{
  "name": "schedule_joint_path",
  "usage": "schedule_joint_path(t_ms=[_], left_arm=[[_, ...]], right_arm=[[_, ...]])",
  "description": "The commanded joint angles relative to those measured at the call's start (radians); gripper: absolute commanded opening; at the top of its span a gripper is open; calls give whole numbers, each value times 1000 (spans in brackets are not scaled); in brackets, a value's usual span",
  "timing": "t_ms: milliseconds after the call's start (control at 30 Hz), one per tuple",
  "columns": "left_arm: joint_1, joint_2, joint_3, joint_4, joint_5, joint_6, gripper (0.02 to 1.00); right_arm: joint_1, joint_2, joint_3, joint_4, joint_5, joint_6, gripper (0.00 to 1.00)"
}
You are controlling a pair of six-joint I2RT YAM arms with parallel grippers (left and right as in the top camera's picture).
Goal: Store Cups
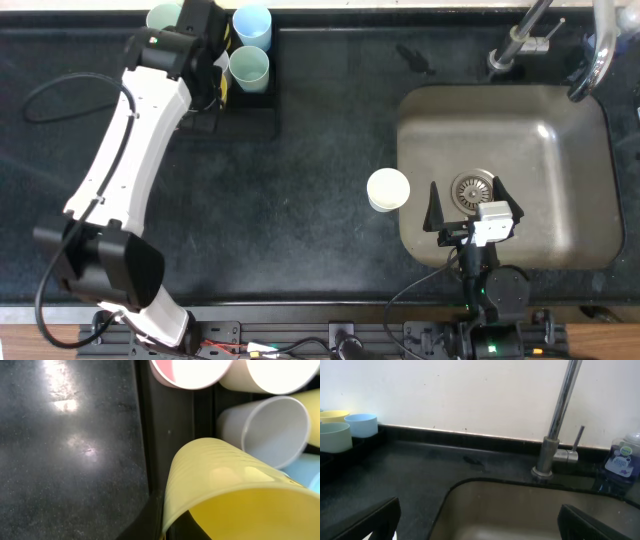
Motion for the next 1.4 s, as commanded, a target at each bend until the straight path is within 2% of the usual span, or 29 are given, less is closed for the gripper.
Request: schedule_joint_path(t_ms=[33,467,967,1133,1400], left_arm=[[37,-43,-50,29,48,-23,36],[80,37,-77,85,105,-23,36],[84,99,-77,118,108,-23,36],[88,102,-77,118,75,-23,36],[101,122,-77,117,76,-23,36]], right_arm=[[-4,-11,-14,5,7,3,996],[-4,-11,-14,5,7,3,996],[-4,-11,-14,5,8,3,996],[-4,-11,-14,5,7,3,996],[-4,-11,-14,5,7,3,993]])
